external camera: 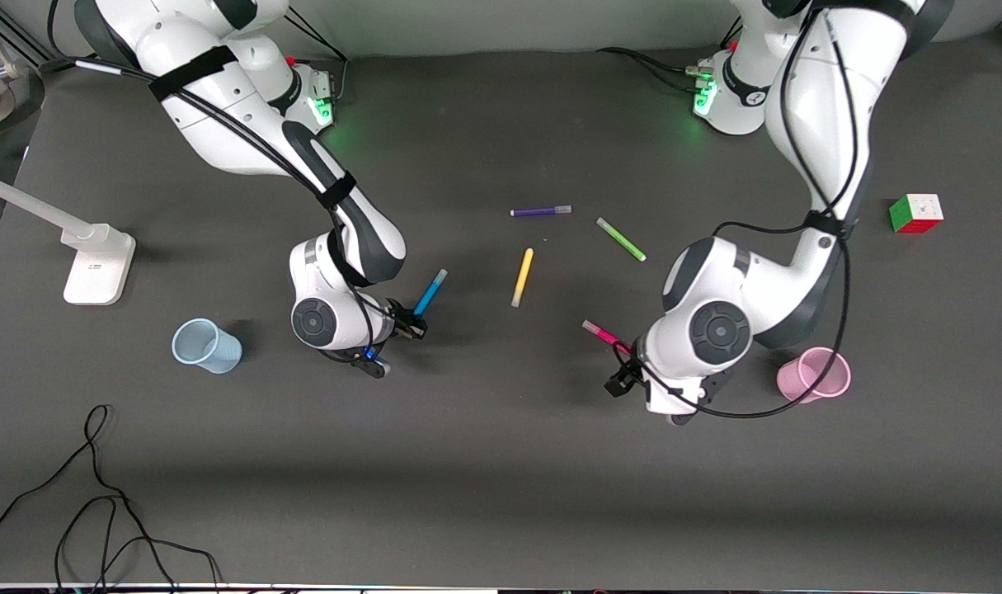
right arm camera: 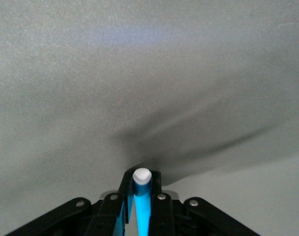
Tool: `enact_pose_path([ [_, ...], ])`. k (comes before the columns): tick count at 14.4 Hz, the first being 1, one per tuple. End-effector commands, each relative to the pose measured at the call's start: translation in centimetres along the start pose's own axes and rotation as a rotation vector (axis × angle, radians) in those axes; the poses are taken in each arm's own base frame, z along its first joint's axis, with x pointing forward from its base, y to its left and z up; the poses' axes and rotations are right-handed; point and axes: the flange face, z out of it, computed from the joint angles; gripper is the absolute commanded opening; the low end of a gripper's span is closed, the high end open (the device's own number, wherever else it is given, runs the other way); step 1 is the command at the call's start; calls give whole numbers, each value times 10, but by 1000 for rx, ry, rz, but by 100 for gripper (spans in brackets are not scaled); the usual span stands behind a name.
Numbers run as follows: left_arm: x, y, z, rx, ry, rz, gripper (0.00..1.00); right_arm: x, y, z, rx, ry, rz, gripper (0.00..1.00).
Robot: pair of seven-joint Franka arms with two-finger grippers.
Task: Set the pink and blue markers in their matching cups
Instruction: 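Carry the blue marker to the blue cup with the right gripper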
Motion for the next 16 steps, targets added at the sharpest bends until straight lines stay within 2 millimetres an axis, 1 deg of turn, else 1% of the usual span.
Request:
enact_pose_path([
  [1,-8,-1,8,2,-14,-70,100,-5,5,-52,17,-5,-9,0],
  [2,-9,-1,12,-1,-42,-88,100,-5,13,-85,22,11,-32,0],
  [3,-9,-4,19,4,-69,-104,100,1,28,-120,30,25,-70,0],
  [4,-12,-5,27,8,-78,-106,100,8,48,-159,41,49,-97,0],
  [5,-13,-6,33,7,-77,-110,100,13,68,-194,55,77,-135,0],
  [6,-19,-6,40,5,-75,-125,100,21,92,-226,67,109,-181,0],
  [7,-24,-5,43,3,-73,-135,100,32,116,-251,80,140,-214,0],
  [8,-25,-5,46,1,-72,-141,100,37,132,-273,92,175,-255,0],
  [9,-27,-7,53,8,-74,-145,100,42,145,-288,61,226,-299,0],
  [10,-28,-9,59,10,-79,-153,100,48,161,-308,-4,309,-338,0],
  [11,-29,-10,66,10,-96,-166,100,51,171,-326,-48,393,-376,0],
  [12,-30,-12,74,12,-119,-182,100,50,178,-338,-78,446,-431,0],
  [14,-34,-18,87,26,-166,-215,100,67,208,-360,-105,515,-508,0],
  [16,-40,-25,99,42,-201,-238,100,90,239,-368,-133,594,-624,0],
])
